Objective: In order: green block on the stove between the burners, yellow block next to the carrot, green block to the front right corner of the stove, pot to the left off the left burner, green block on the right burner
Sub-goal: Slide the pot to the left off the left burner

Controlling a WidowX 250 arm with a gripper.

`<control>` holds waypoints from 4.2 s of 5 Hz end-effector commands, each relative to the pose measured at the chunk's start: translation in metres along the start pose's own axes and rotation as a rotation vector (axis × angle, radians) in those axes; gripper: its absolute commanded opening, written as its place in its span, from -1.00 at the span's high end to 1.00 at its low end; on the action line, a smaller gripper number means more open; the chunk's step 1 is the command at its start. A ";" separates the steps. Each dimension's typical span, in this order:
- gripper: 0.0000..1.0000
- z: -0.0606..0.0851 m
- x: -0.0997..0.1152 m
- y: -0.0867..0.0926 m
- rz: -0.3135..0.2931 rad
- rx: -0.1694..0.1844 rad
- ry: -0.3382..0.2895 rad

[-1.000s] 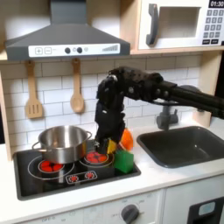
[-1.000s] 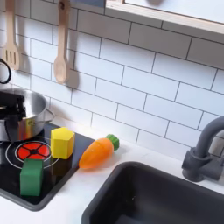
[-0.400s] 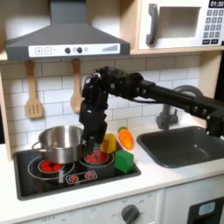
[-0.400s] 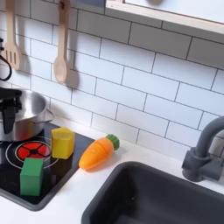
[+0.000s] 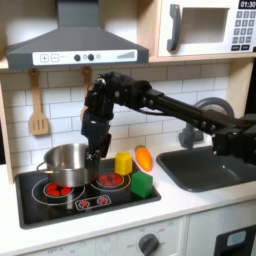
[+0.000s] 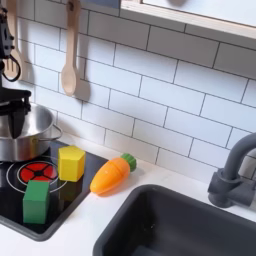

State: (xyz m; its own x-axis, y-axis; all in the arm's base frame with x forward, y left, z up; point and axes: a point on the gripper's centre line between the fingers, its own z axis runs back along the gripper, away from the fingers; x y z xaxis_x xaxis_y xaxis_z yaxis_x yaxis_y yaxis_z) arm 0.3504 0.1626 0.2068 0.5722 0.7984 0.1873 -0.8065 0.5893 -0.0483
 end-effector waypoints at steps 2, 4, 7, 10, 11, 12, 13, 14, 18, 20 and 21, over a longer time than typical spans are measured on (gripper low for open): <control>-1.00 -0.014 0.040 0.006 0.083 0.007 -0.003; -1.00 -0.024 0.037 0.024 0.077 0.013 0.012; -1.00 -0.055 0.027 0.025 0.043 0.021 0.075; 1.00 -0.045 0.025 0.028 0.002 0.002 0.045; 1.00 -0.043 0.027 0.034 0.022 0.001 0.045; 1.00 -0.046 0.026 0.036 0.027 0.009 0.053; 1.00 -0.046 0.026 0.037 0.033 0.006 0.050; 1.00 -0.043 0.027 0.039 0.046 0.010 0.037; 1.00 -0.040 0.042 0.067 0.117 0.024 0.029; 1.00 -0.043 0.048 0.079 0.133 0.035 0.033; 1.00 -0.045 0.050 0.083 0.139 0.038 0.037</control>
State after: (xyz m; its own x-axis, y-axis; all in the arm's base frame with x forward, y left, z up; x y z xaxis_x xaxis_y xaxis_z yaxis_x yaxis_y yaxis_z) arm 0.3183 0.2568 0.1681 0.4579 0.8772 0.1446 -0.8835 0.4671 -0.0360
